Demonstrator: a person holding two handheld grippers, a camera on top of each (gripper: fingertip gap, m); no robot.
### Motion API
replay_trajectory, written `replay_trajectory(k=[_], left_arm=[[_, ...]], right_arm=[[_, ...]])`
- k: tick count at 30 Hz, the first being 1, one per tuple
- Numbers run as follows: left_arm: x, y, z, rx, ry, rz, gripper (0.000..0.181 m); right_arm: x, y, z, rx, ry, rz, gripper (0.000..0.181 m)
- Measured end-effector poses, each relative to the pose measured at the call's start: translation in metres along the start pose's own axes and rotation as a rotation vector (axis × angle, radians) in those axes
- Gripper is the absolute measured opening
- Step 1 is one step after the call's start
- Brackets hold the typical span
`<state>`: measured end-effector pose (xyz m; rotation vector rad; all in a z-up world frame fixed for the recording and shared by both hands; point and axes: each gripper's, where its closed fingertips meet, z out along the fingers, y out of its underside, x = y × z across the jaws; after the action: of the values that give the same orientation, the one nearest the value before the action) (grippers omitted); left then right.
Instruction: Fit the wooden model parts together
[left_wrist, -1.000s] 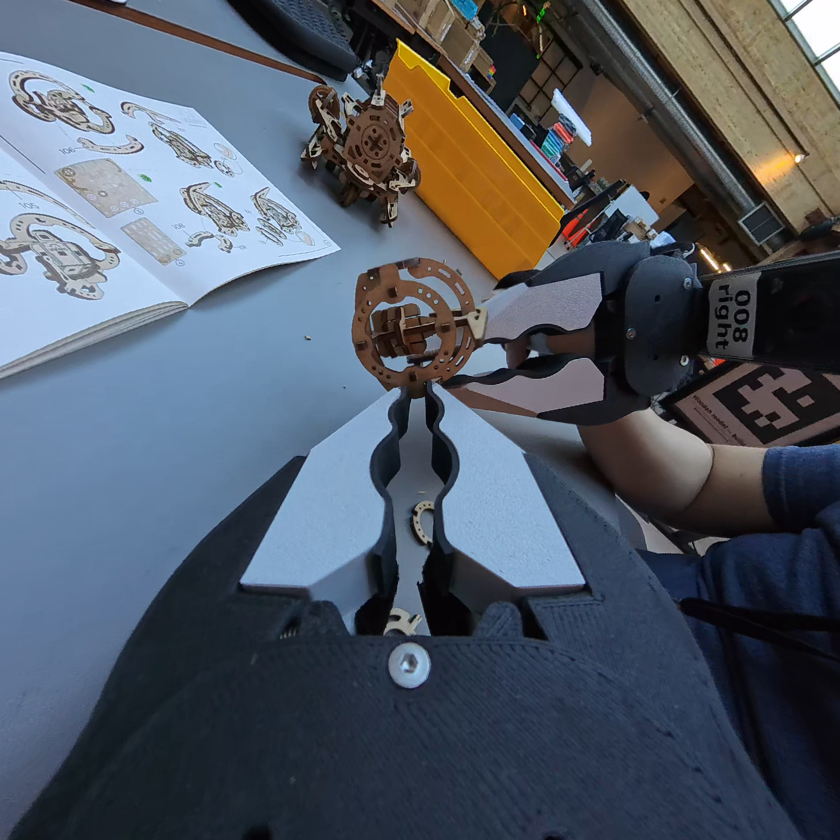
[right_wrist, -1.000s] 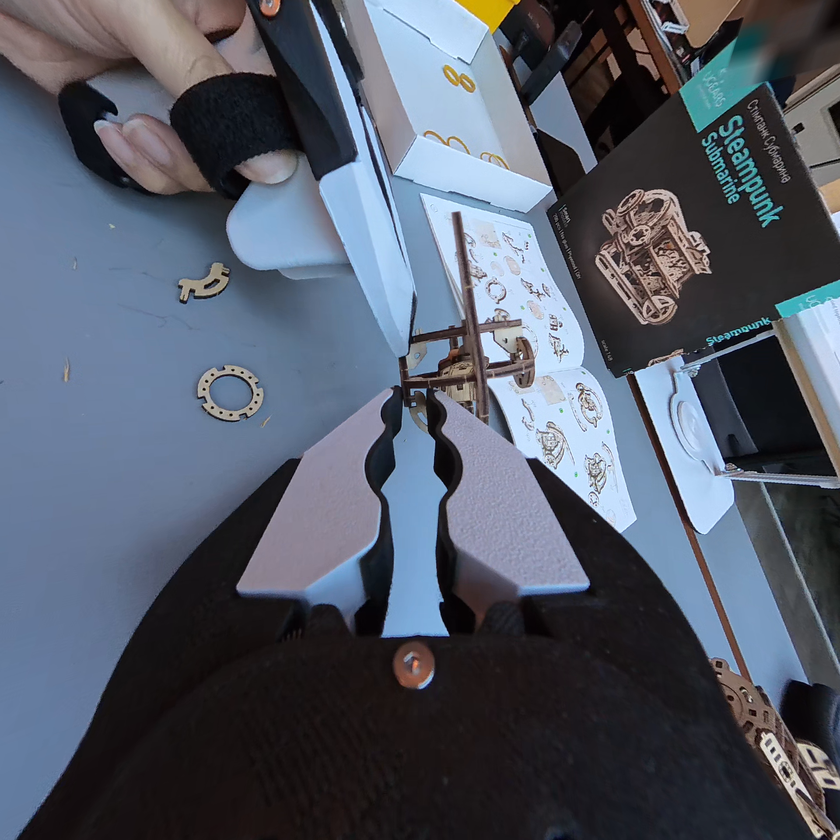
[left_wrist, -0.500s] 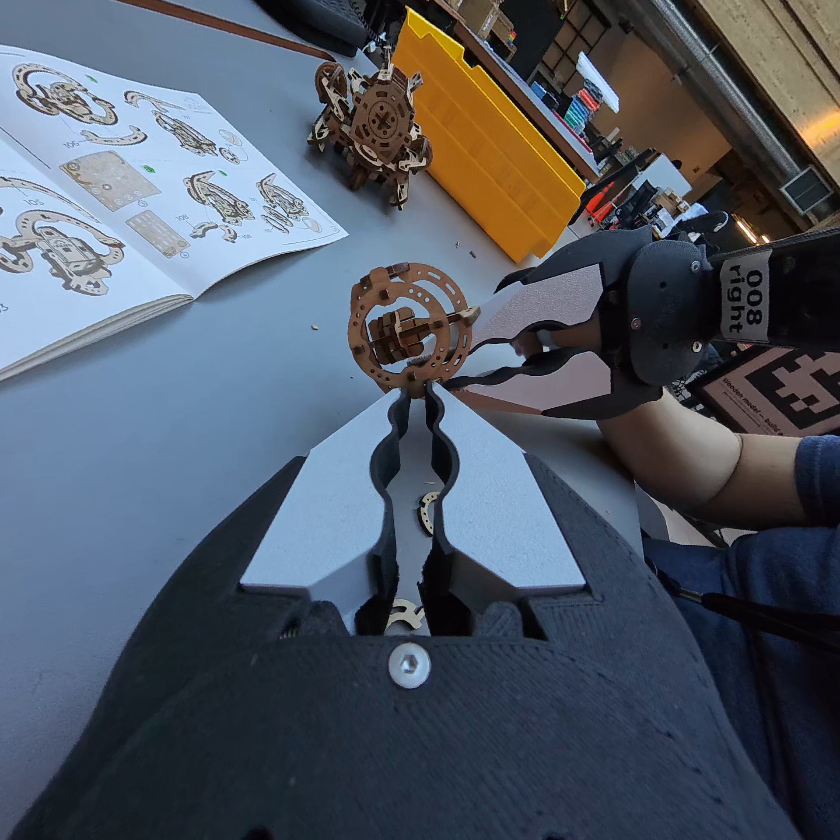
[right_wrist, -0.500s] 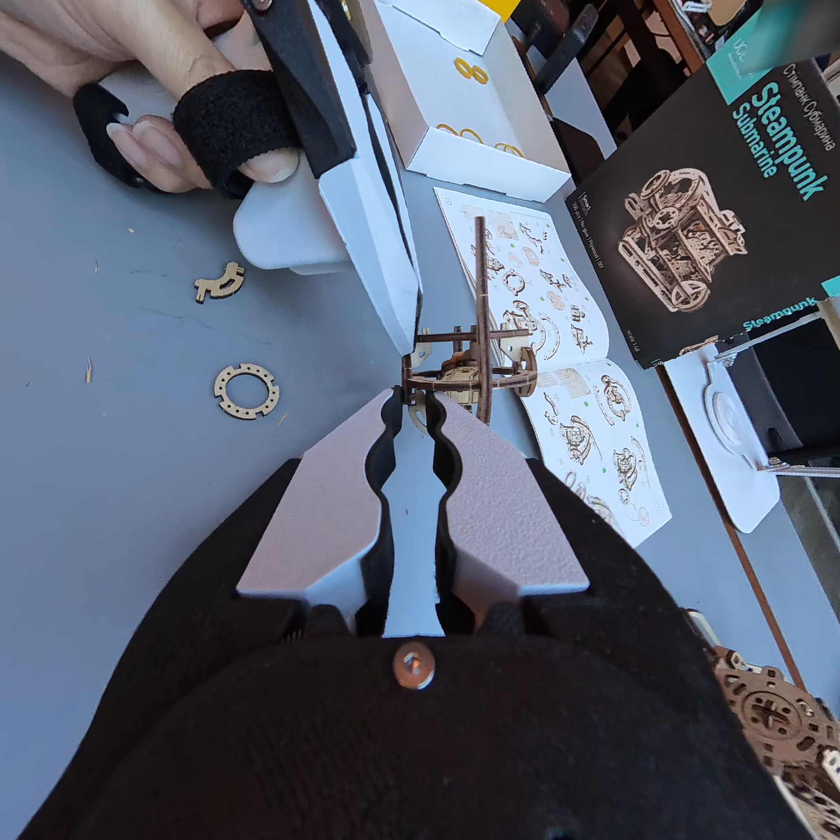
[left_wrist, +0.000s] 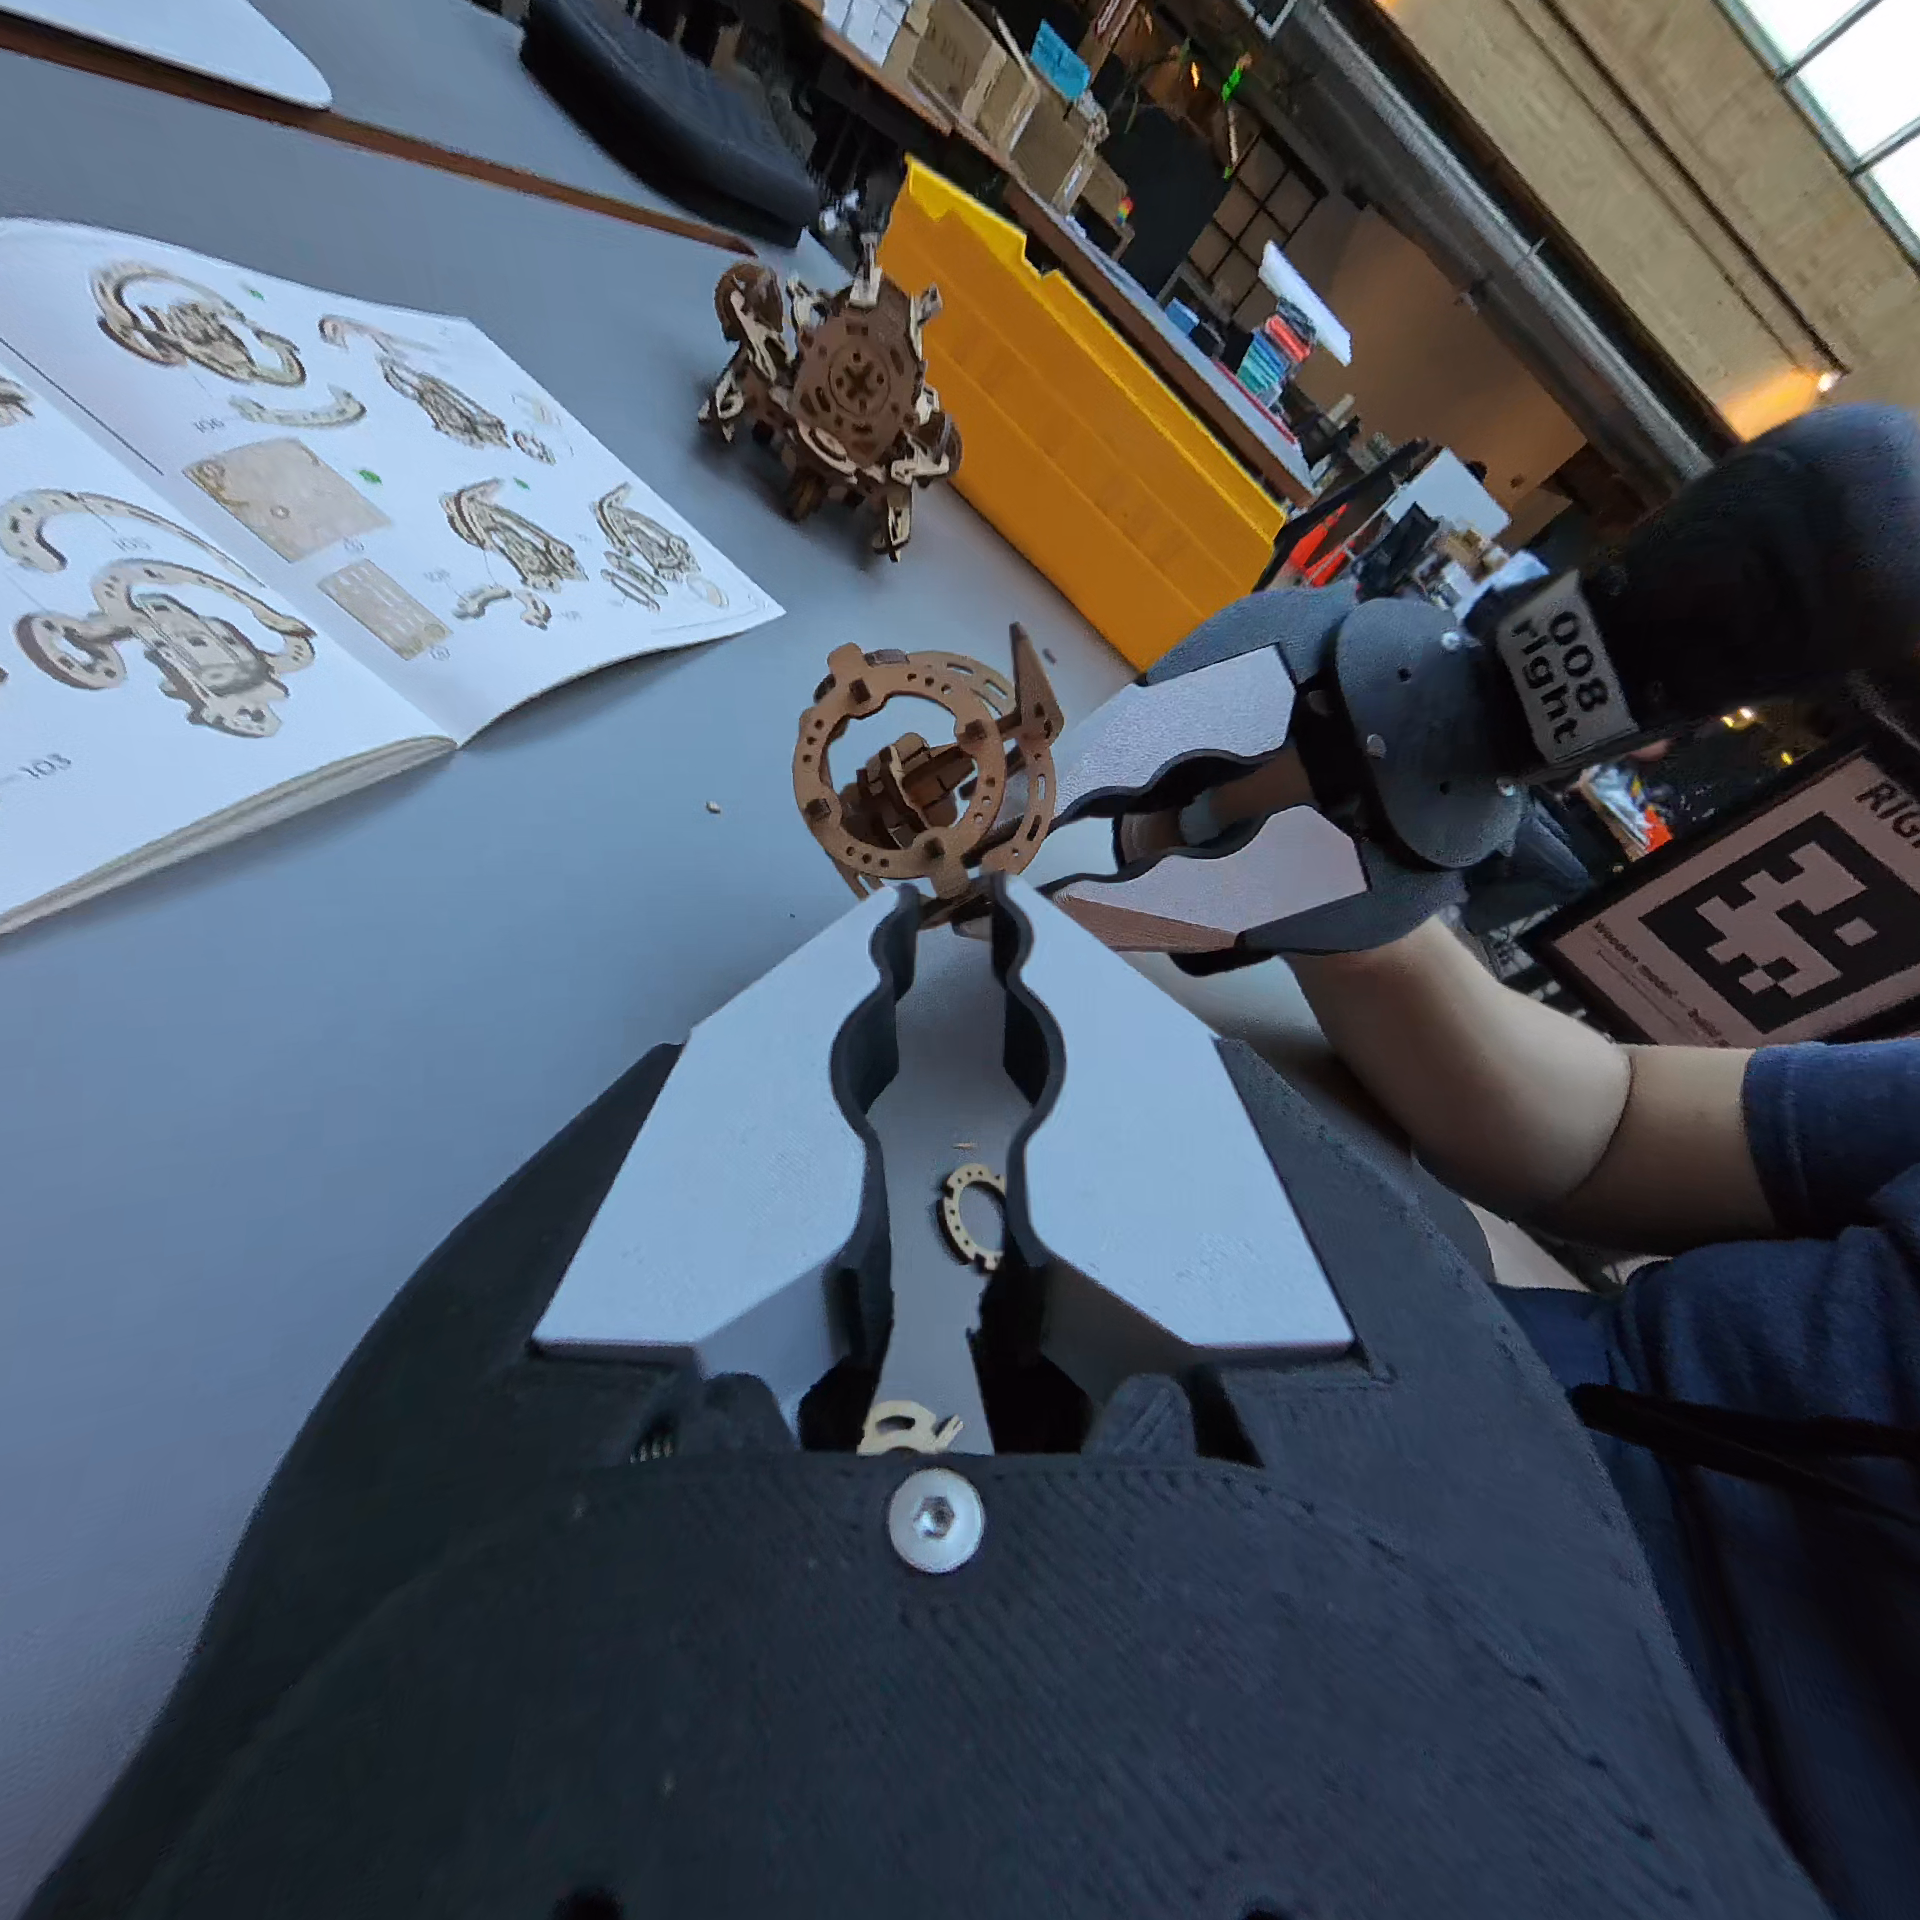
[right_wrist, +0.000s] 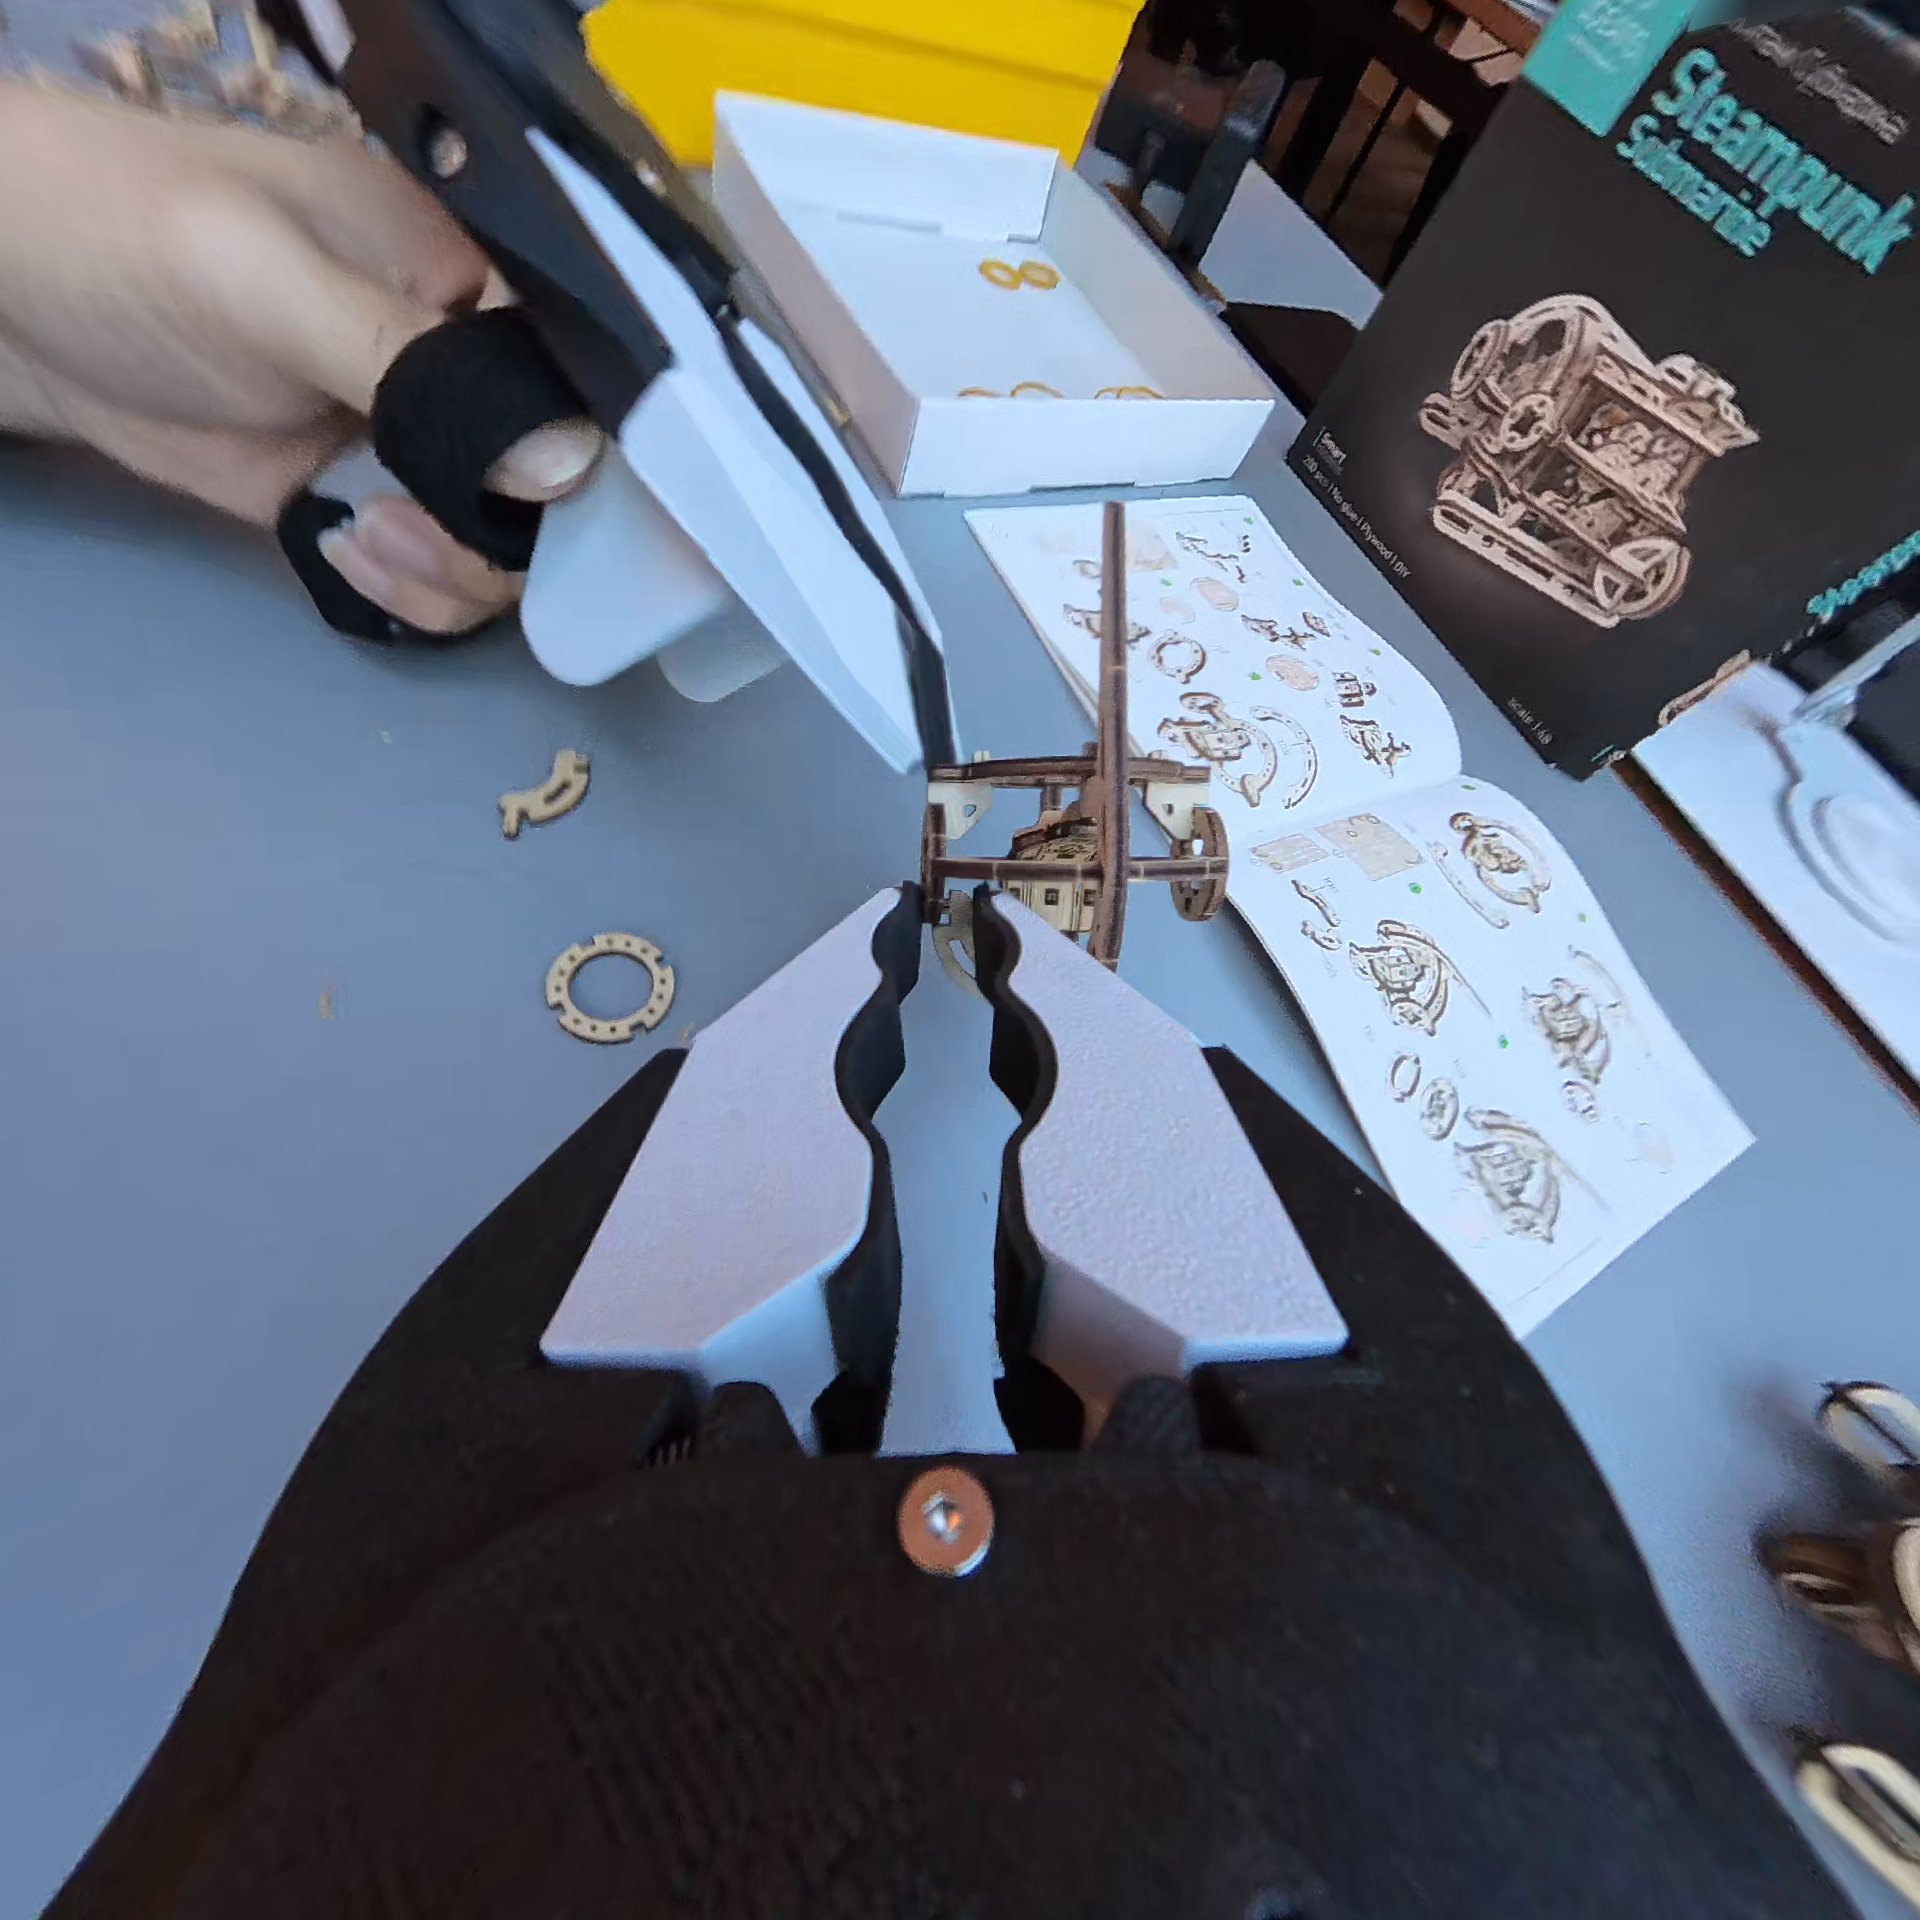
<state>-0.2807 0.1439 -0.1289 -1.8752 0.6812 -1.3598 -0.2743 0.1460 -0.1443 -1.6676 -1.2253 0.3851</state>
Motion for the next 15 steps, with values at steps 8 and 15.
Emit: replay_trajectory(k=[8, 15], left_arm=[[0.022, -0.009, -0.002, 0.049, 0.131, -0.064, 0.017], [0.044, -0.02, 0.001, 0.155, 0.22, -0.095, 0.008]], right_arm=[[0.012, -0.039, -0.035, 0.428, -0.337, 0.636, 0.007], [0.013, -0.05, -0.042, 0.555, -0.496, 0.842, 0.007]])
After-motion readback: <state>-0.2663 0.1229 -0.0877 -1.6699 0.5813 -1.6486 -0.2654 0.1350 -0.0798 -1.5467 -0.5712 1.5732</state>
